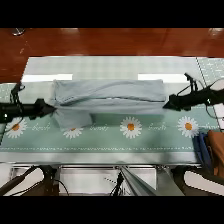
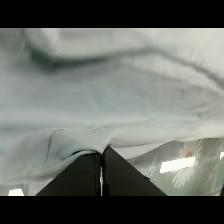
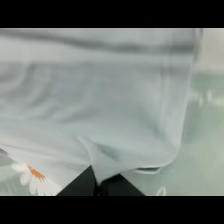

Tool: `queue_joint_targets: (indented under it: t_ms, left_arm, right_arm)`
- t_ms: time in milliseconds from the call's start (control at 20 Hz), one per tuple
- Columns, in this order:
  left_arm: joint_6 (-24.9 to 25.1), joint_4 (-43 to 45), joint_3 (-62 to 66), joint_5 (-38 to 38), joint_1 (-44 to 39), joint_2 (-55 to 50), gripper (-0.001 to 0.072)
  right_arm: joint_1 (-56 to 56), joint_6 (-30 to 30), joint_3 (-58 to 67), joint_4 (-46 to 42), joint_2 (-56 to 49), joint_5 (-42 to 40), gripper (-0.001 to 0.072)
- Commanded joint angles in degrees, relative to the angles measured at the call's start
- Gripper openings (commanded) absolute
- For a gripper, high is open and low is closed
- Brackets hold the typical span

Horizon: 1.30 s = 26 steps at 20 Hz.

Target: Fold the shirts.

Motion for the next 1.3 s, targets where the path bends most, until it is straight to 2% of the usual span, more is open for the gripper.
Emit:
queue_joint_targets:
  t_ms: [0, 200, 400, 650, 800, 850, 900, 950, 1000, 1100, 1200, 1250]
  left_arm:
    - [-4.3, -0.3, 11.6, 2.9, -4.9, -9.3, 0.0021]
    - [-9.4, -0.3, 27.2, 2.5, -10.3, -23.6, 0.0021]
    - [-15.2, -0.3, 40.0, 1.0, -11.0, -32.8, 0.0021]
    - [-18.3, 3.1, 44.8, 0.5, -10.7, -37.5, 0.0021]
    - [-18.2, 4.2, 44.8, -0.1, -10.9, -39.4, 0.0021]
    - [-16.6, 4.0, 44.8, -0.1, -11.3, -39.7, 0.0021]
    - [-15.4, 4.0, 44.8, -0.1, -11.7, -39.8, 0.0038]
    - [-15.5, 3.8, 44.8, -0.4, -11.9, -39.7, 0.0271]
    - [-15.4, 3.9, 45.3, -2.8, -11.9, -39.5, 0.0710]
    - [-16.1, 10.1, 49.8, -12.9, -10.0, -39.5, 0.0705]
    - [-21.7, 23.5, 53.3, -22.4, -6.8, -37.9, 0.0705]
    - [-21.6, 28.6, 53.1, -24.7, -4.8, -35.6, 0.0704]
  right_arm:
    - [0.2, 1.6, 10.1, 2.8, -5.4, -1.3, 0.0028]
    - [0.7, 2.1, 17.0, 5.6, -12.4, -3.5, 0.0028]
    - [0.7, 2.7, 22.5, 5.8, -18.3, -3.3, 0.0028]
    - [0.7, 4.1, 28.0, 5.8, -24.1, -3.9, 0.0029]
    - [0.7, 4.1, 29.0, 6.7, -26.4, -5.9, 0.0029]
    - [0.9, 4.0, 29.0, 7.1, -26.9, -6.4, 0.0030]
    - [1.1, 4.2, 29.0, 7.1, -27.3, -7.3, 0.0139]
    - [1.3, 4.4, 29.0, 7.3, -27.5, -8.1, 0.0460]
    - [1.1, 4.2, 29.2, 7.3, -27.4, -8.2, 0.0623]
    - [-1.3, 4.3, 31.3, 5.6, -26.8, -3.5, 0.0624]
    - [-5.9, 2.9, 33.5, 4.7, -25.2, 4.3, 0.0624]
    - [-8.6, 1.4, 33.5, 4.5, -23.9, 7.1, 0.0624]
